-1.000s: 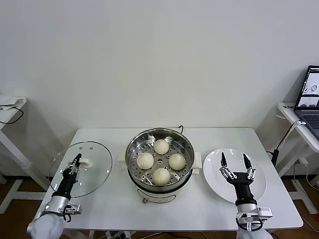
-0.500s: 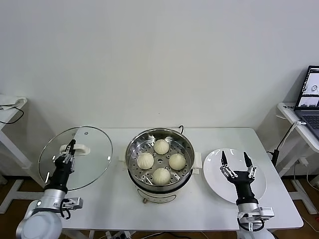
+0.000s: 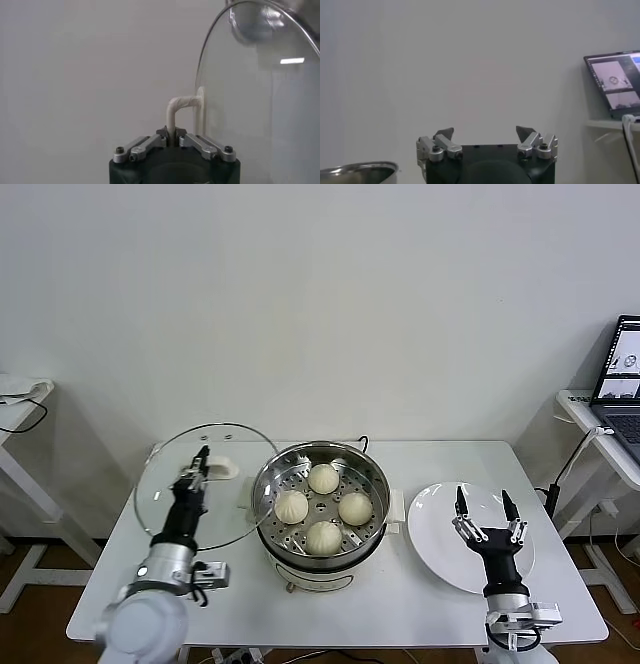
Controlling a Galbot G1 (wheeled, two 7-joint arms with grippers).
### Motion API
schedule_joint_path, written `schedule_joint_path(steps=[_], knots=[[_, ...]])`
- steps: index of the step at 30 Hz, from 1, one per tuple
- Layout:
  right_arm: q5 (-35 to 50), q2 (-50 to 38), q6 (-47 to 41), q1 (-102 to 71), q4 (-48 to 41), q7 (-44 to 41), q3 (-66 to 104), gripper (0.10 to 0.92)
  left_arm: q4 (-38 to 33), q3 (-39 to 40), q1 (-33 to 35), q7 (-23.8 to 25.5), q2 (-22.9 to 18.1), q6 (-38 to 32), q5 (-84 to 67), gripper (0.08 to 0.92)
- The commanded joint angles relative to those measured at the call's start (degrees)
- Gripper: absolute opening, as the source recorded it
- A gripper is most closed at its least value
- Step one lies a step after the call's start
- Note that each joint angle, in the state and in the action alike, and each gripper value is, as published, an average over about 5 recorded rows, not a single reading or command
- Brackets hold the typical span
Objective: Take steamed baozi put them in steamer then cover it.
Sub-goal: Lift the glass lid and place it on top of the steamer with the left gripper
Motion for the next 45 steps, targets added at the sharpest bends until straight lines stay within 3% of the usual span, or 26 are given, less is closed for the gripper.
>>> schedule_joint_path(steps=[1,11,23,45], knots=[[-0.7,0.9,0.0,-0.3,0.1,0.0,1.1,0.823,-0.3,22.1,-11.1,5.0,1.7,13.3,3.6,0.186],[-1.4,1.7,0.0,-0.3,-0.6,0.0,1.6,0.823,6.4,30.3,-18.1,6.3,-4.2,16.0,7.5,0.186],[-1.7,1.9,0.0,0.8,-2.2,-0.1,1.4,0.823,12.0,32.3,-20.0,7.0,-10.4,16.7,11.1,0.186],[-2.1,1.8,0.0,0.8,-2.3,-0.2,1.2,0.823,15.3,30.9,-17.9,6.5,-12.8,15.6,14.2,0.186]])
